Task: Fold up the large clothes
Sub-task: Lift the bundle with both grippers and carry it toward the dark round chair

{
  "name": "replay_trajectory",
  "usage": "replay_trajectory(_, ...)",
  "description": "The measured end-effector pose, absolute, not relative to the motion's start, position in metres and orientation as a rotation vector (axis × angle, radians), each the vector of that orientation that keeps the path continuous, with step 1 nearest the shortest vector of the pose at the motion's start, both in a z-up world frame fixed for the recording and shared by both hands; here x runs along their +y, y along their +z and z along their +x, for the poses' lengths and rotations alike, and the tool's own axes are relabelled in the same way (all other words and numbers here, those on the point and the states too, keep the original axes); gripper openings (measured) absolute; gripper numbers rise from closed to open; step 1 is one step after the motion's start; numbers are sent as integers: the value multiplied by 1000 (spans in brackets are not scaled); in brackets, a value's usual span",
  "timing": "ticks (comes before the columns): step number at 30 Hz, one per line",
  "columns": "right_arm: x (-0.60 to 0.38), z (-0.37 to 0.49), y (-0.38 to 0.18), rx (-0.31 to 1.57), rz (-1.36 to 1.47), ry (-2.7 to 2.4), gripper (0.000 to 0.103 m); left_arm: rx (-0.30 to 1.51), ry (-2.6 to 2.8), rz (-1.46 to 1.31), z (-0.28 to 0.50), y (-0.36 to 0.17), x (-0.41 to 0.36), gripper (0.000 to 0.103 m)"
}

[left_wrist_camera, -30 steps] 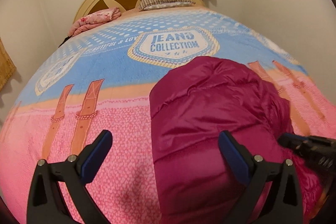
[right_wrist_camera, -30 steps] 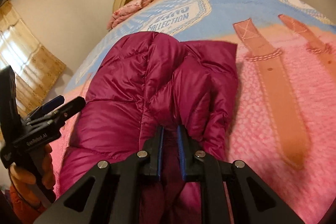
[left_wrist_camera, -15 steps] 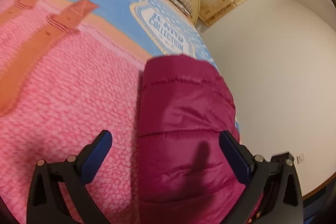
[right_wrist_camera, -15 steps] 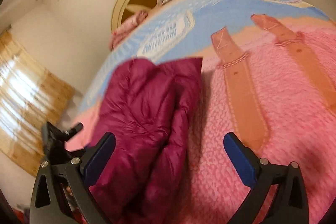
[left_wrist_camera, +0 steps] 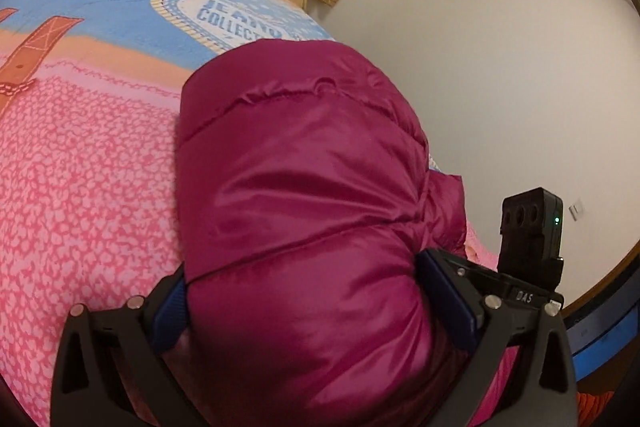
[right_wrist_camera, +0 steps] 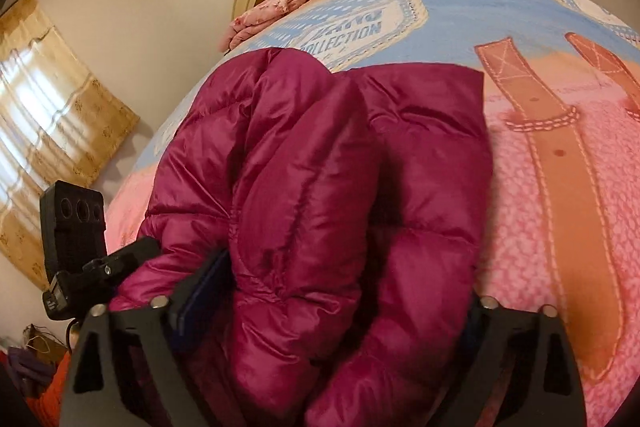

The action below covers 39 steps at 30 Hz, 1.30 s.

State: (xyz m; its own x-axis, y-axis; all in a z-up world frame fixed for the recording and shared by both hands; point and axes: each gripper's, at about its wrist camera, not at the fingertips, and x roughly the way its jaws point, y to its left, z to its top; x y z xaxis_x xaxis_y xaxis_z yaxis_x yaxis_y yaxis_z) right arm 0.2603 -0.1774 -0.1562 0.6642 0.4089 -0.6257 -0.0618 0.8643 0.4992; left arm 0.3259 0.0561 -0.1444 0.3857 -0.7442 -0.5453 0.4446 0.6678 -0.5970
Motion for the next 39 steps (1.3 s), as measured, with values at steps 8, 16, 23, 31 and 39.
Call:
replay_trajectory(8, -167, 221, -141, 837, 553, 311, 38, 892, -806, -447, 293, -130, 64, 75)
replay_trajectory(16, -218, 104, -90, 711, 605, 274, 32, 827, -1016, -371, 228, -72, -6, 75)
replay_trajectory(23, -325, -19, -50, 575, 666, 105, 32, 832, -1241, -230, 183, -30, -153, 75)
replay_trajectory(31, -455, -90, -93, 532, 784, -41, 32, 924, -1239, -90, 144, -55, -302, 75)
replay_trajectory(39, -528, -100, -163, 577, 959, -49, 33, 945, -1055, 130, 138, -78, -376, 78)
